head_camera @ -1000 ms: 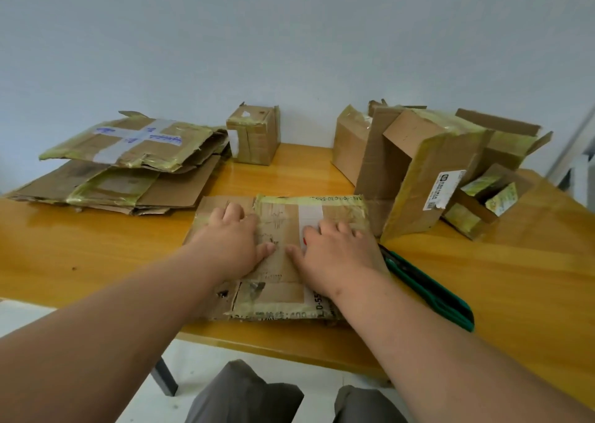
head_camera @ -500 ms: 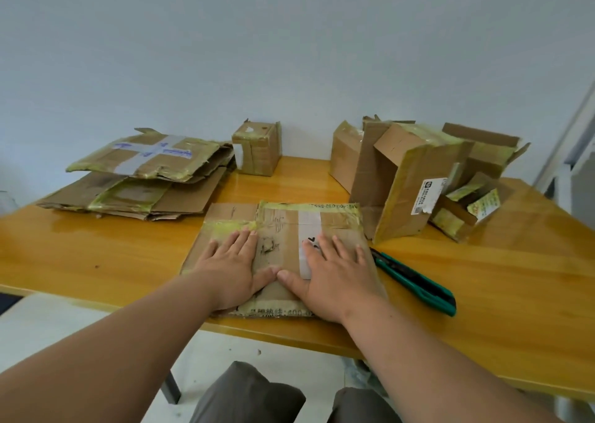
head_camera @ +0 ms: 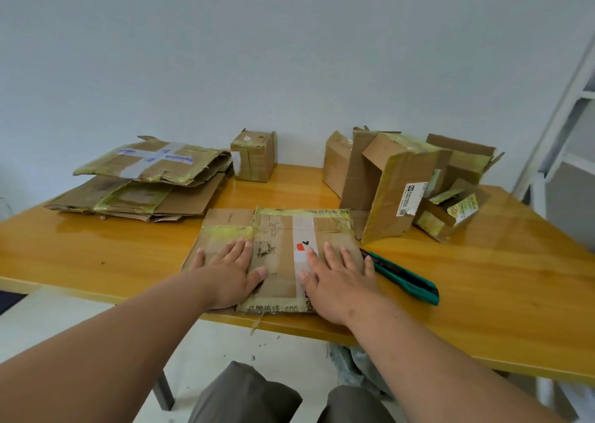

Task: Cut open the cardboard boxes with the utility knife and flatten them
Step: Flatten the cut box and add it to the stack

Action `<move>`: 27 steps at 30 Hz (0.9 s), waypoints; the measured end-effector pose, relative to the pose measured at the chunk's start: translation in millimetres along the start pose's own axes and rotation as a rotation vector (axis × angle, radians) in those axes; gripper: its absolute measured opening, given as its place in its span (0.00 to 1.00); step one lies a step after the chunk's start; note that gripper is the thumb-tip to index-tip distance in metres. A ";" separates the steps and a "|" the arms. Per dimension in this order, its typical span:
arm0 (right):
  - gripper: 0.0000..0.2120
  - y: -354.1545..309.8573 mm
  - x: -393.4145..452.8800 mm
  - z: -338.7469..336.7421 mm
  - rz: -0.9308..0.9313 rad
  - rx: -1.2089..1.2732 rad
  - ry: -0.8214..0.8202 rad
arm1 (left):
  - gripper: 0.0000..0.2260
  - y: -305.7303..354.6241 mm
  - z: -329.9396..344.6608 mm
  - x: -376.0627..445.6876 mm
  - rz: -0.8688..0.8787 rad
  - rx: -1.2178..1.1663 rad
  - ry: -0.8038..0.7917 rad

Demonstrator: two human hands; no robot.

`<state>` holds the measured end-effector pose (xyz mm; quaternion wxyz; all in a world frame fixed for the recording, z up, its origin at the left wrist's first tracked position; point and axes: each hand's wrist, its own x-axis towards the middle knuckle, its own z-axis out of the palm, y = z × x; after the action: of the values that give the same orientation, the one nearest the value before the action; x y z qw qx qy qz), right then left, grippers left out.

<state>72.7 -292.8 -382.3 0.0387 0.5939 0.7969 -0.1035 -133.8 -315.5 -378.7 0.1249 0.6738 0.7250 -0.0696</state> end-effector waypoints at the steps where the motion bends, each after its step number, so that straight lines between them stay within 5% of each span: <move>1: 0.27 -1.6 -1.2 -0.8 0.003 0.009 0.004 | 0.34 0.7 -0.1 -0.3 -0.010 -0.004 -0.005; 9: 0.25 2.0 -18.8 7.4 0.076 0.064 0.286 | 0.25 -10.8 -1.2 -7.1 -0.175 -0.230 0.161; 21: 0.27 -2.6 -22.7 -20.5 0.217 0.032 0.133 | 0.36 -12.5 -13.3 -28.1 -0.372 -0.155 0.121; 27: 0.28 6.3 -24.6 -26.4 0.189 0.185 0.223 | 0.31 -24.7 -36.0 -35.5 -0.526 -0.769 0.359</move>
<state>87.5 -308.5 -352.8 -0.0952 0.6749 0.7241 -0.1056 -159.3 -341.9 -336.1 0.2157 0.3746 0.8537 0.2905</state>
